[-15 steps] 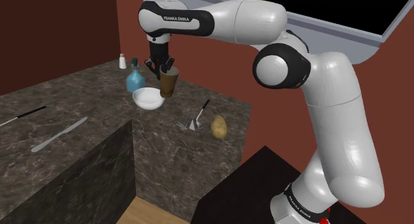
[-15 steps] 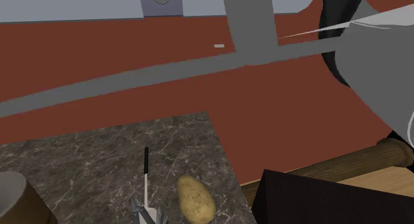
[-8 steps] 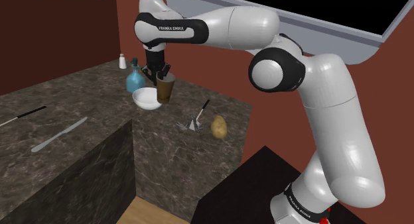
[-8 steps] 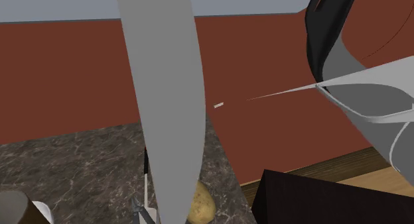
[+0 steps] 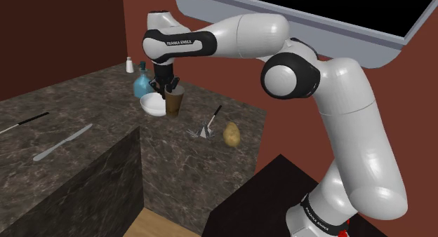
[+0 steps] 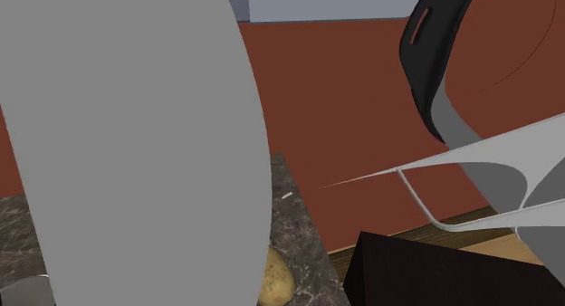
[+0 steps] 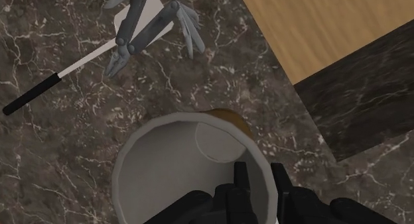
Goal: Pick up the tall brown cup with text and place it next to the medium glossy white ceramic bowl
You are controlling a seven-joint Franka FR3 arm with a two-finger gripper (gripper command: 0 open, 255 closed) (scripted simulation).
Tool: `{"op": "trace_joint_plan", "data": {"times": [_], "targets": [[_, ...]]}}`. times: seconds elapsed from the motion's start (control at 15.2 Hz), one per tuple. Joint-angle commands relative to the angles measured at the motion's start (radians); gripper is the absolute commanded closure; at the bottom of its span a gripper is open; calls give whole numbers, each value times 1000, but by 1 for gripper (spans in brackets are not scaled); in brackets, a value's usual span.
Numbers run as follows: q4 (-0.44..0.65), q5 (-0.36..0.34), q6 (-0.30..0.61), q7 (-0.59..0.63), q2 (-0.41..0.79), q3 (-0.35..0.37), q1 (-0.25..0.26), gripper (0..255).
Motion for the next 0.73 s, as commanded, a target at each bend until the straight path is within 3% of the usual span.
{"op": "trace_joint_plan", "data": {"times": [0.0,0.66], "targets": [[-19,0,24,2,4,0,0,255],[-70,1,115,9,45,2,0,255]]}}
